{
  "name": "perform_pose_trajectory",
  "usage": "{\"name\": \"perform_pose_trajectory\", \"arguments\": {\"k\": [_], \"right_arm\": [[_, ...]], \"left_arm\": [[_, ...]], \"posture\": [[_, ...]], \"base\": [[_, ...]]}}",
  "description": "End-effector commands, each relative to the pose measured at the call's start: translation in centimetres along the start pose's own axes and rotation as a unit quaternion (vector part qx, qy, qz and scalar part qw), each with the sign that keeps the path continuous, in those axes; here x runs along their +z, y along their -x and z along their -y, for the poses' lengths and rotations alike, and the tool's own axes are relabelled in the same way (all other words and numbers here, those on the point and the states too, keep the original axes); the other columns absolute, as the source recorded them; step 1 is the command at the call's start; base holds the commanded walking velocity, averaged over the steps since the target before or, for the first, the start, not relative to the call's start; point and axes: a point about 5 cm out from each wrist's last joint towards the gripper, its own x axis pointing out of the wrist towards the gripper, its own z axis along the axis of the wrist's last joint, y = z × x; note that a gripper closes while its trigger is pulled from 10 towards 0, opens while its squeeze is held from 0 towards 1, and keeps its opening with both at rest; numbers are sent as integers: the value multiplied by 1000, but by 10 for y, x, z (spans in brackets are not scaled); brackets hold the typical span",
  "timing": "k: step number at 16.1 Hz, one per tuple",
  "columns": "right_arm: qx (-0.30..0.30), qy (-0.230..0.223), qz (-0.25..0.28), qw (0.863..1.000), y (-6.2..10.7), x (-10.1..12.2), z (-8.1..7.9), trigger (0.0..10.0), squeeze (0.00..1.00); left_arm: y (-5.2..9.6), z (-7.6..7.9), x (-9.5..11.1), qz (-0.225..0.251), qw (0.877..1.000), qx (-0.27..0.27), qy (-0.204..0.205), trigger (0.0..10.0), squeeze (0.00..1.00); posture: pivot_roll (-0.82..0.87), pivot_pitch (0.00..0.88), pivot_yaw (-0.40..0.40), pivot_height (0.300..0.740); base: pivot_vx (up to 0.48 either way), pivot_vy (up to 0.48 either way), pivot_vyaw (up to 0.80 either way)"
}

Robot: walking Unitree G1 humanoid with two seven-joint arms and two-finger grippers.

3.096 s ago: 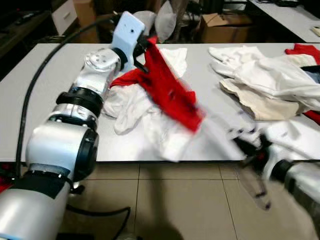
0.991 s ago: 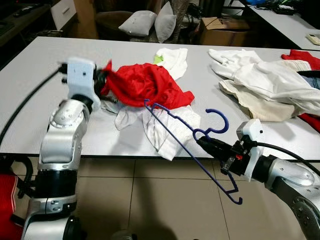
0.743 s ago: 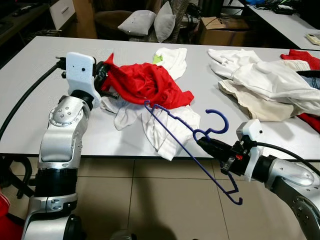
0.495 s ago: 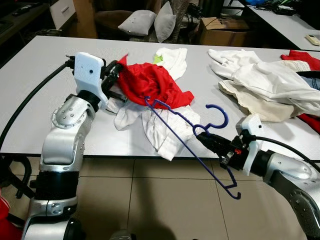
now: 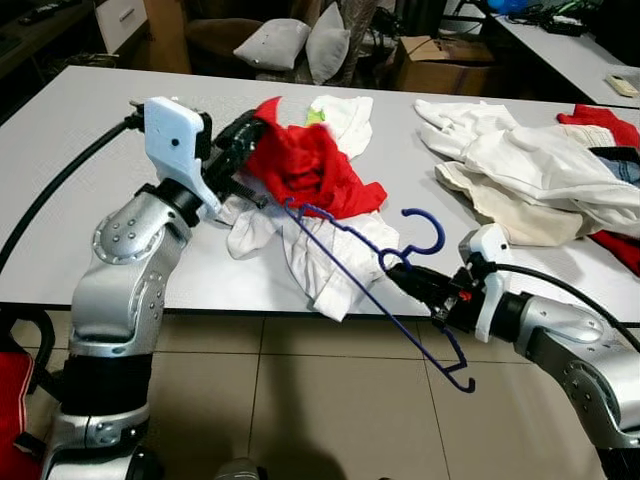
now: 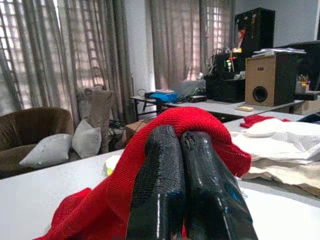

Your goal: Hang hanger

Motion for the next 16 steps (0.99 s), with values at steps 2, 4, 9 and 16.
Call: {"name": "perform_pose_trajectory", "arguments": {"k": [2, 4, 9, 16], "right_arm": [[2, 15, -10, 1000, -3, 0, 4, 10000, 0], [2, 14, -8, 1000, -1, 2, 4, 10000, 0], [-10, 15, 2, 1000, 18, 7, 0, 10000, 0], [-52, -27, 25, 998, 44, 6, -4, 10000, 0]], "left_arm": [[3, 9, 8, 14, 999, -45, 15, 0, 0], [8, 1, -1, -25, 999, -25, -12, 0, 0], [7, -24, -10, -61, 994, 86, -41, 0, 0], [1, -20, -8, -57, 995, 79, -37, 0, 0]], "posture": [[22, 0, -80, 740], [24, 0, -88, 740], [13, 0, -81, 740], [5, 0, -75, 740]], "base": [[0, 0, 0], [0, 0, 0], [0, 0, 0], [0, 0, 0]]}}
